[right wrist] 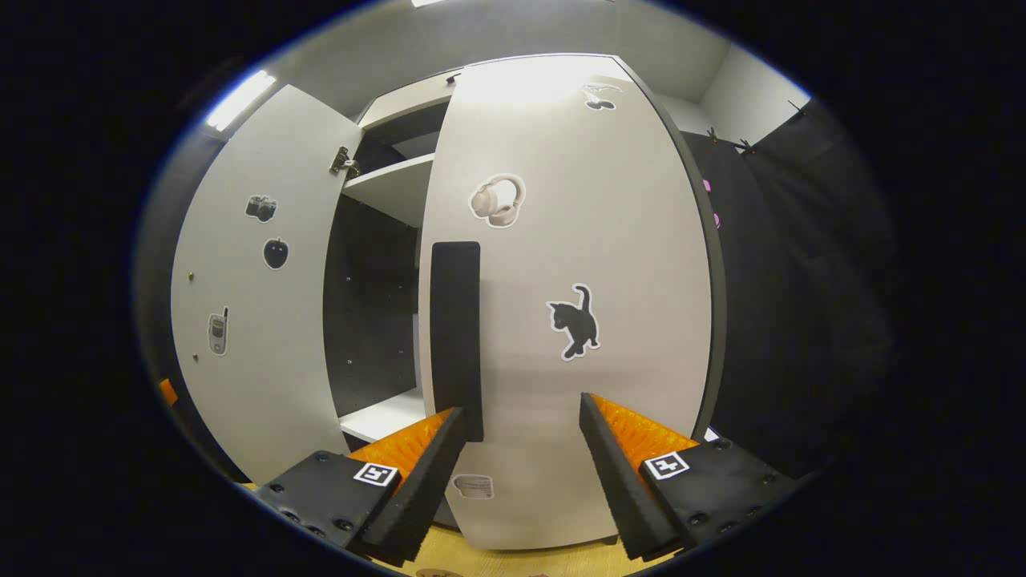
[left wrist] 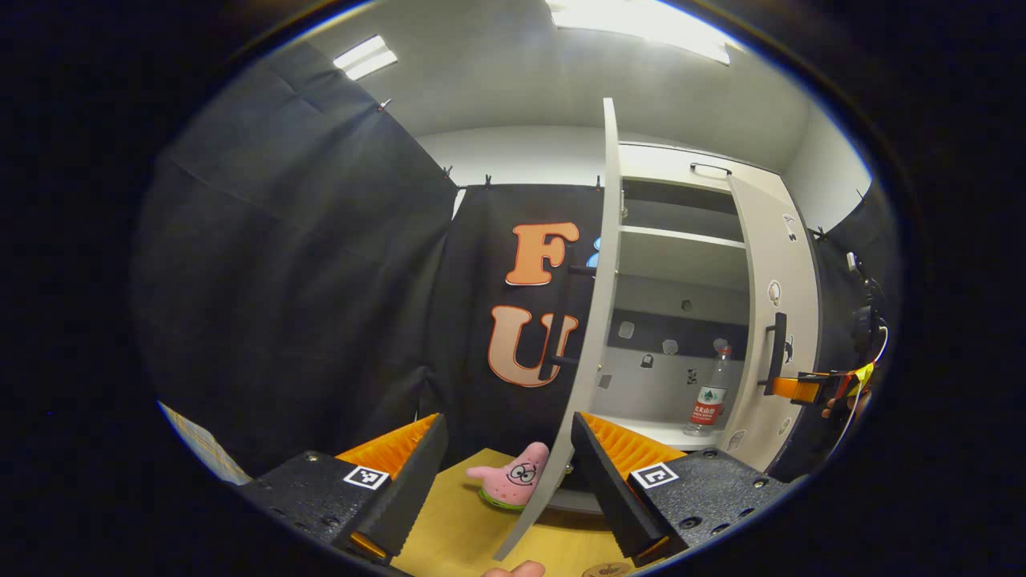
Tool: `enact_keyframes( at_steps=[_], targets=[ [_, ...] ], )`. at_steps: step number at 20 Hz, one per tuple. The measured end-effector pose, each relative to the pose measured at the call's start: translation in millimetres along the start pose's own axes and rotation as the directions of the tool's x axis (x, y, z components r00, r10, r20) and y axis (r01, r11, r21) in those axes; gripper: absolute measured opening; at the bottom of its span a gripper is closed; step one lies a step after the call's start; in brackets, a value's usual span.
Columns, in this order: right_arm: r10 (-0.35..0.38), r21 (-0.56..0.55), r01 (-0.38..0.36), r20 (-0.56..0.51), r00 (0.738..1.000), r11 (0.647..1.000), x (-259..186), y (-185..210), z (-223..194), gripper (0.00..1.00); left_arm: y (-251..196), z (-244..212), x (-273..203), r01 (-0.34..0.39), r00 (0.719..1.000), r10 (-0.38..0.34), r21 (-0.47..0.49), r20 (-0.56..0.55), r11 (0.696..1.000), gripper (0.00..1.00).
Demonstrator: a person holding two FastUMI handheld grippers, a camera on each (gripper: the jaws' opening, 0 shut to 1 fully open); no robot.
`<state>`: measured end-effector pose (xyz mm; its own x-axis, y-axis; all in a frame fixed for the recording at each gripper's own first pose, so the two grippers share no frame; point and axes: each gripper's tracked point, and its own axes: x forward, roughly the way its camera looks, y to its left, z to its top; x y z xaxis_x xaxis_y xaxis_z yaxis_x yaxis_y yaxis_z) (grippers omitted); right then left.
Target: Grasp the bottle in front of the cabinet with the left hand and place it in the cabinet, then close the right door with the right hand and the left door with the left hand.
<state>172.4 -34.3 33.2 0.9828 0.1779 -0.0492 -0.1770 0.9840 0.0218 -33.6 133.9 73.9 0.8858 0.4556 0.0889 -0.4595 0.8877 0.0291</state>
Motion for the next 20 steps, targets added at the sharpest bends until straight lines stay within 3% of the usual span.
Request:
enact_keyframes(
  at_steps=[8, 18, 19, 20],
  targets=[
    [0.001, 0.0, -0.001, 0.021, 1.0, 1.0, -21, 2, 9, 0.96, 38, 33, 39, -0.102, 0.992, 0.099, 0.032, 0.076, 0.994, 0.96],
    [-0.034, -0.018, 0.034, -0.003, 0.999, 0.999, -116, -6, -13, 0.96, 26, 38, 103, -0.076, 0.993, 0.072, 0.038, 0.092, 0.996, 0.94],
    [-0.041, -0.022, 0.041, 0.0, 0.999, 0.999, -121, -7, -13, 0.96, 25, 41, 102, -0.078, 0.992, 0.072, 0.05, 0.105, 0.996, 0.89],
    [-0.049, -0.026, 0.049, 0.004, 0.999, 0.998, -126, -10, -12, 0.96, 24, 42, 102, -0.078, 0.991, 0.07, 0.062, 0.111, 0.995, 0.93]
  ],
)
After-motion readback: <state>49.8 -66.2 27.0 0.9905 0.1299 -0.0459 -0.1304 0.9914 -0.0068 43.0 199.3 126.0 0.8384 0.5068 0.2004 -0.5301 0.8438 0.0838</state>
